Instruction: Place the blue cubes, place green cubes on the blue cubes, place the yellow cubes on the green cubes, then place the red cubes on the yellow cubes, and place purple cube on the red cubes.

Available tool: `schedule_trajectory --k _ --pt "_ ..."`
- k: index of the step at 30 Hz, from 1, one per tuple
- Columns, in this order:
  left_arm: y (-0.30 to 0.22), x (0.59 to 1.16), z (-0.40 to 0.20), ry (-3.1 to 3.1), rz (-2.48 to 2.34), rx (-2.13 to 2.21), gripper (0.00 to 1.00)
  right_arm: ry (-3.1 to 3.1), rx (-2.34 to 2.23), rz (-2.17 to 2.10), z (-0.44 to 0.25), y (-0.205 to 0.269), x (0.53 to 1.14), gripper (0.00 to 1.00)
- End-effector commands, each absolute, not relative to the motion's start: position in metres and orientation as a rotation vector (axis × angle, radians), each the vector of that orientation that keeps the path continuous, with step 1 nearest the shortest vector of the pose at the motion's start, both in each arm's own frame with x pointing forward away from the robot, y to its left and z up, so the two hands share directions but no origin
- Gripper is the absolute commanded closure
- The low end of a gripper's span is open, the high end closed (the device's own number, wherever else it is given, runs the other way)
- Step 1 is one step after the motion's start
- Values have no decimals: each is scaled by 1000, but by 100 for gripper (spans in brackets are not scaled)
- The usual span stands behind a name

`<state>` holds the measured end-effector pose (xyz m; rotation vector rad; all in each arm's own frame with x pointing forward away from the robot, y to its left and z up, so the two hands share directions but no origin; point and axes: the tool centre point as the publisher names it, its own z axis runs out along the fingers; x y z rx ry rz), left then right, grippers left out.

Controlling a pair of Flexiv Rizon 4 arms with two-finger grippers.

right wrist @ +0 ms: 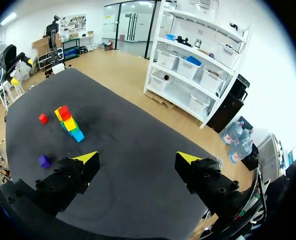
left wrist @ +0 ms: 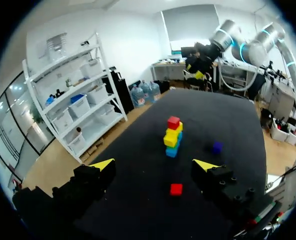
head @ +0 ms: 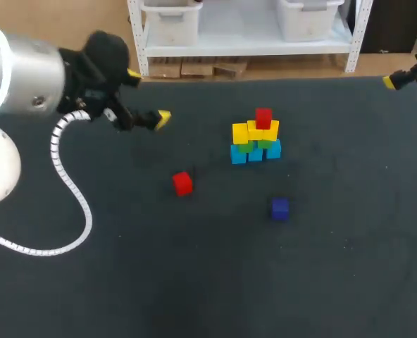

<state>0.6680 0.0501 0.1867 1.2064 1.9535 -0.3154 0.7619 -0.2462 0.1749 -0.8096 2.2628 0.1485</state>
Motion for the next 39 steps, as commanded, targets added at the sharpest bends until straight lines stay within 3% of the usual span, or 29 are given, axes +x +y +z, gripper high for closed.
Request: schedule_trajectory --k 1,17,39 --pt "24 664 167 2161 -177 1399 0 2262 -806 142 175 -245 760 0" --pt "12 631 73 2410 -164 1657 0 2262 -806 142 175 -245 760 0" --pt "8 630 11 2466 -238 1696 0 2262 -806 142 175 -245 760 0"
